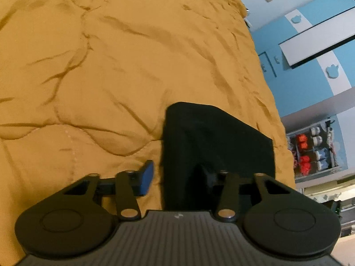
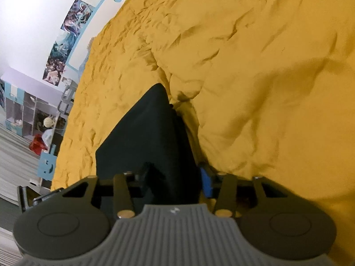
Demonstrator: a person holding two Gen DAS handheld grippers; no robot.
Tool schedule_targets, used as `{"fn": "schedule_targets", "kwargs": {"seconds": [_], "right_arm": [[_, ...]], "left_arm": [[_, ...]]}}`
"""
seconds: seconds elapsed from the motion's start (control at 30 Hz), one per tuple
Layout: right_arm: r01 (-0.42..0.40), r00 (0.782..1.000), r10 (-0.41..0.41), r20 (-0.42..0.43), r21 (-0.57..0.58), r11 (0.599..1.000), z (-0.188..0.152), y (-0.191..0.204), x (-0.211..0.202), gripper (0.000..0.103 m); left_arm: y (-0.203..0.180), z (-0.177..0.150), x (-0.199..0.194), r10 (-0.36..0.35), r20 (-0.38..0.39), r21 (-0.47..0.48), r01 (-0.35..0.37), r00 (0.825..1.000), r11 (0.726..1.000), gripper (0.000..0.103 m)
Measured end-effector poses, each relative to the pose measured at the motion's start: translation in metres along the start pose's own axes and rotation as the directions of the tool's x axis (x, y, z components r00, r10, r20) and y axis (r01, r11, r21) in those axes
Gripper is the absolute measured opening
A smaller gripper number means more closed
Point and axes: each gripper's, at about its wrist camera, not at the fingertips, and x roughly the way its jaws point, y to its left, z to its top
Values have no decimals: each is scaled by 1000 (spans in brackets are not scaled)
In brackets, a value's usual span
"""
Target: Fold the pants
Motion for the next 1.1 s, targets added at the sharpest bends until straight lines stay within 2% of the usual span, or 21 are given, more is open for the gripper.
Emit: {"fn": "schedule_targets", "kwargs": {"seconds": [0.07,0.13,0.2,0.43,0.5,0.63,0.9,1.1], "right_arm": [[-10,1000,10,9,-5,1000,0,2,-2,26],[-9,1000,9,17,-20,1000,0,7,-5,19],[-7,1000,8,26,-36,999,1,14,-10,17],[5,997,3,71,-113,994,0,47,-39,13],[-41,996,50,80,-108,993,-2,55,-52,12],[-60,994,74,86,-154,986,-11,81,-76,12],[-160,982,177,69,-202,966,-58,130,-122,12],[-231,970,243,23,-237,944,-110,166,-141,12]], "left_arm": [[-3,0,1,8,1,5,-8,1000,1000,34],[-7,-1,0,25,14,20,-25,1000,999,22],[-10,-3,-5,31,26,27,-32,999,999,19],[-42,-12,-39,53,114,118,-66,992,991,17],[-52,-15,-53,51,142,143,-72,989,987,17],[-70,-23,-87,55,189,183,-90,981,979,17],[-92,-57,-182,67,294,254,-145,954,956,17],[-85,-89,-248,95,344,272,-196,934,942,17]]}}
